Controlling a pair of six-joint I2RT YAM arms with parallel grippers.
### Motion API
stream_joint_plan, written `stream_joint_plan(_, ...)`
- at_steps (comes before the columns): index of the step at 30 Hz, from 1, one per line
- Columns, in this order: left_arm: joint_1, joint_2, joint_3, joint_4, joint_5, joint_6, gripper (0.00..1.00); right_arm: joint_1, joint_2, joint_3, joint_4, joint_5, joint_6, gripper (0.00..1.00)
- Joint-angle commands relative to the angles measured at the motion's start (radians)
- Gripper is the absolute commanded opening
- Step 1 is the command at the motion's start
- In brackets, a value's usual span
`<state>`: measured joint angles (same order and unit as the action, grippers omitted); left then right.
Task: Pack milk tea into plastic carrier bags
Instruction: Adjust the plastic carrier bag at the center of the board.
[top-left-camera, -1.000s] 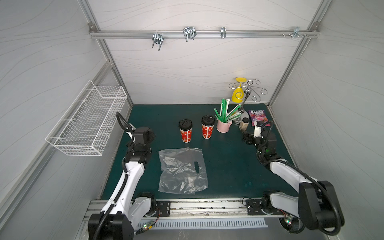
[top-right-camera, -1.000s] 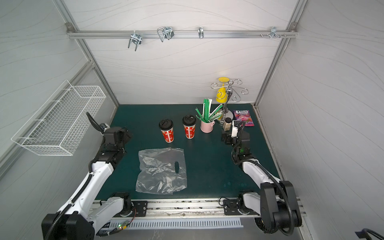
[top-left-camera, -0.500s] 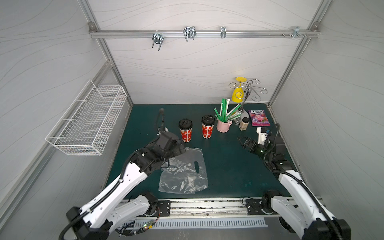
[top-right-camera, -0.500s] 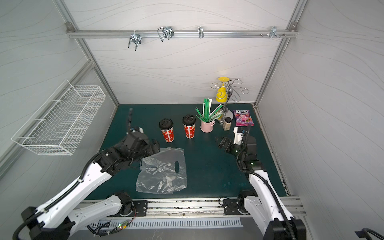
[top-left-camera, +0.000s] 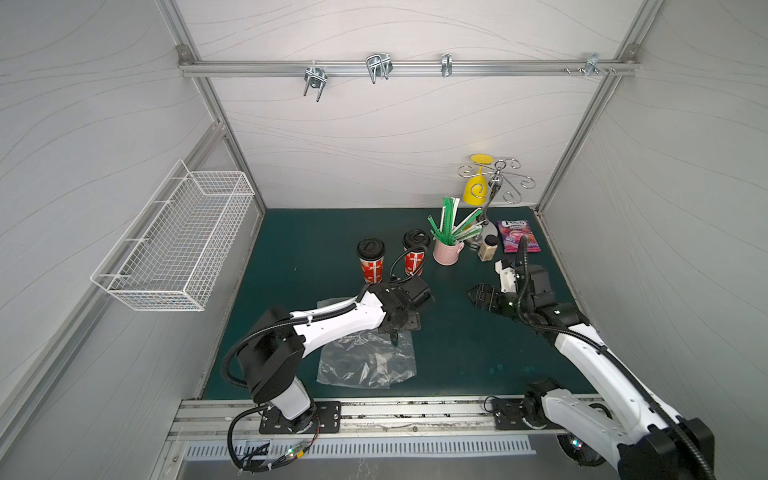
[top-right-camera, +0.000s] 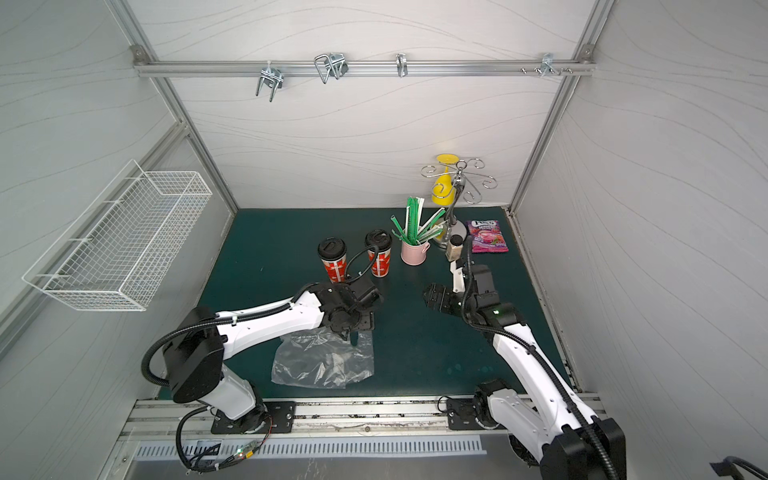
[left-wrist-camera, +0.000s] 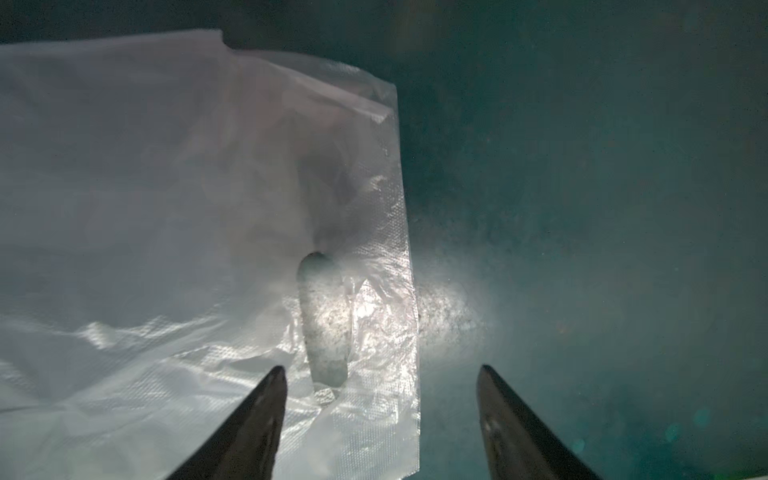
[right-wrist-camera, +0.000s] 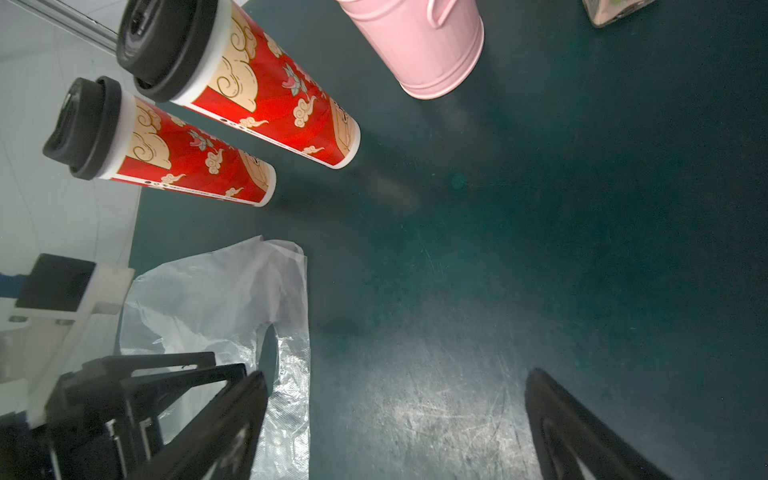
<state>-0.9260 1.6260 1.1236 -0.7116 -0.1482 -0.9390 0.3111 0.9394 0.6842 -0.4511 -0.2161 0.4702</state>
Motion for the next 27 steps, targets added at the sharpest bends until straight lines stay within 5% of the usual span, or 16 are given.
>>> stream_joint_plan(1, -0.005, 0.064, 0.035, 0.035, 0.018, -0.027, 0.67, -0.013, 0.001, -0.022, -0.018, -0.006, -0.010, 0.95)
stream_joint_plan(9, -0.004, 0.190, 0.089, 0.009, 0.015, -0.023, 0.61, -0.029, 0.003, -0.045, 0.009, -0.049, -0.013, 0.91)
stream_joint_plan(17, 0.009, 0.253, 0.125, -0.032, -0.015, 0.015, 0.36, -0.032, -0.007, -0.062, 0.024, -0.058, -0.005, 0.90)
stream_joint_plan(24, 0.011, 0.286, 0.152, -0.064, -0.030, 0.042, 0.47, -0.033, -0.007, -0.068, 0.036, -0.073, -0.001, 0.90)
stream_joint_plan(27, 0.011, 0.290, 0.151, -0.059, -0.030, 0.048, 0.45, -0.032, -0.003, -0.072, 0.045, -0.079, 0.003, 0.90)
